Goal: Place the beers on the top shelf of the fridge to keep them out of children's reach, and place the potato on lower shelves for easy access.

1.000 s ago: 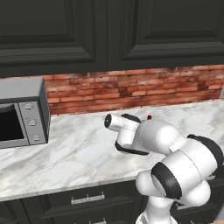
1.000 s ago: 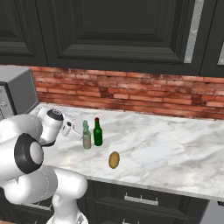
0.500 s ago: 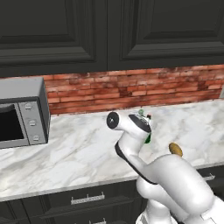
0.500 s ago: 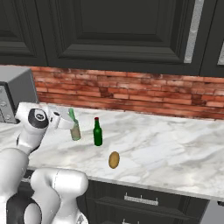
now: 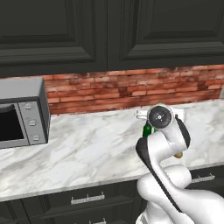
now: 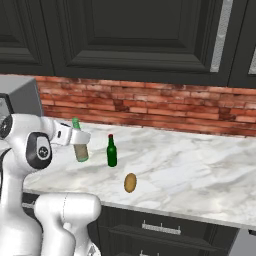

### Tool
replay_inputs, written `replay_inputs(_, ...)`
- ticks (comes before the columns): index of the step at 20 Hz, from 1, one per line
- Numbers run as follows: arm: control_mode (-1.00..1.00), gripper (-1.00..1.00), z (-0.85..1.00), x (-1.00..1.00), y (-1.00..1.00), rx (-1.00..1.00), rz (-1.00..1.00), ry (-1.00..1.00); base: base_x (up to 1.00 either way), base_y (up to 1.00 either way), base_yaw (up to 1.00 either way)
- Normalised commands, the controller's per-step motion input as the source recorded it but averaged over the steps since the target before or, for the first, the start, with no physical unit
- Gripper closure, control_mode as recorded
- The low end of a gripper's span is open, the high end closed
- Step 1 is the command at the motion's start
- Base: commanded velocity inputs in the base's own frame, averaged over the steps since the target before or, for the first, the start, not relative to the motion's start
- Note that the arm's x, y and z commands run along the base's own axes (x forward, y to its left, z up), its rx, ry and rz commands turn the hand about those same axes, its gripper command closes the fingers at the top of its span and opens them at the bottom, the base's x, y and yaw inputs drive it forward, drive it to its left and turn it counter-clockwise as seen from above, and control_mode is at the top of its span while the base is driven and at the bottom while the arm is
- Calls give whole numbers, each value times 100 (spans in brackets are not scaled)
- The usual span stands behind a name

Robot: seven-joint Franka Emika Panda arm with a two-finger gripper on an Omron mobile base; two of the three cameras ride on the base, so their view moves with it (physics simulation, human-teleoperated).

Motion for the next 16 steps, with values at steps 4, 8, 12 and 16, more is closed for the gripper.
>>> replay_inputs(4,-100,100,100,-53,-29,14,22,15,0,0,0)
replay_inputs(8,-100,100,54,-58,-15,6,21,20,0,0,0)
replay_inputs(12,-100,100,6,-22,0,0,22,9,0,0,0)
replay_inputs(16,-100,100,0,0,0,0,7,0,0,0,0)
